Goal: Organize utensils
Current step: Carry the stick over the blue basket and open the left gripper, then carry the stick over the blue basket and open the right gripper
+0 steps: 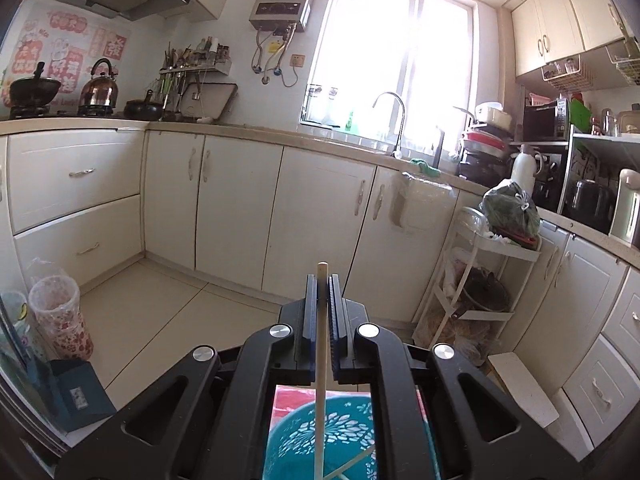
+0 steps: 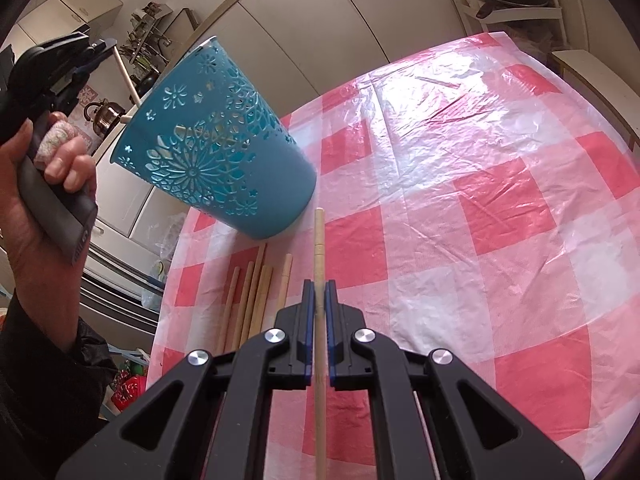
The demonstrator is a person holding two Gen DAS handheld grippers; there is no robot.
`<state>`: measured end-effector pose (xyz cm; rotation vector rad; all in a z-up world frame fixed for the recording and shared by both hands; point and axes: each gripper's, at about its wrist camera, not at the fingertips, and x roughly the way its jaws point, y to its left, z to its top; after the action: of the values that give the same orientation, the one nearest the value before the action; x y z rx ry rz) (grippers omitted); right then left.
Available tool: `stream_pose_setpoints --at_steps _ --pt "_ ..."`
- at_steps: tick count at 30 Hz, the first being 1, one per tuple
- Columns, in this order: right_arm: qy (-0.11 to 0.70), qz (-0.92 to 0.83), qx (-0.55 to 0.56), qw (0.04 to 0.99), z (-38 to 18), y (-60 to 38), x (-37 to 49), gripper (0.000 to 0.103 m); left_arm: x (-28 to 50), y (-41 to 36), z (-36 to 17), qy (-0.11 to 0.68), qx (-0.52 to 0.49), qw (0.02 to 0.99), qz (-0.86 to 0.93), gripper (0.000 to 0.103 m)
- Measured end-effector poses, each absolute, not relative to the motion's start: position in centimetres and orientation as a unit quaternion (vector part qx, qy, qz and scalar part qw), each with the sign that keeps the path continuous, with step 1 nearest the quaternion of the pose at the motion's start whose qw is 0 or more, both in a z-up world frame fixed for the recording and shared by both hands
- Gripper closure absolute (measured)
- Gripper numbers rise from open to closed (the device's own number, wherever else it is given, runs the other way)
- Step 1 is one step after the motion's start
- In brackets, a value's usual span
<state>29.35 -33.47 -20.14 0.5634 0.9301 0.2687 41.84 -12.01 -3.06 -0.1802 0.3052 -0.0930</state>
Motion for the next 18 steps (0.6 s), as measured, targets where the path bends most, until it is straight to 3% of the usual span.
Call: stream_pose_setpoints --at_steps 3,5,7,9,12,15,18 --pt "0.437 0.126 0.266 0.85 -19.9 -33.6 29.2 0.097 41.6 -12.4 -4.7 0.175 -0.068 0.981 -0.052 0.097" --pt "0.434 0.124 0.267 0.851 -19.8 -33.7 29.1 0.097 41.4 -12.3 -5.7 0.195 -0.06 0.977 -0.054 0.088" --pt "0.43 0.121 0.267 0.854 -19.6 -33.9 29.0 0.097 40.4 -12.0 -6.4 0.203 -0.059 0.976 -0.045 0.059" --pt "0.422 0.121 0.268 0.858 -19.3 -34.0 28.9 0.097 38.9 -11.1 -6.6 0.199 -0.06 0.978 -0.032 0.037" --pt "0.405 0.12 0.265 0.867 -18.6 -34.1 28.6 0.097 36.0 -9.6 -6.7 0.189 -0.054 0.98 -0.016 0.017" --pt "0.376 0.123 0.267 0.879 -17.6 -34.4 28.0 0.097 32.5 -7.5 -7.8 0.187 -0.045 0.981 0.001 0.008" --pt "0.333 0.132 0.267 0.895 -15.8 -34.4 27.2 0.097 29.5 -5.0 -10.6 0.216 -0.046 0.975 0.014 0.008"
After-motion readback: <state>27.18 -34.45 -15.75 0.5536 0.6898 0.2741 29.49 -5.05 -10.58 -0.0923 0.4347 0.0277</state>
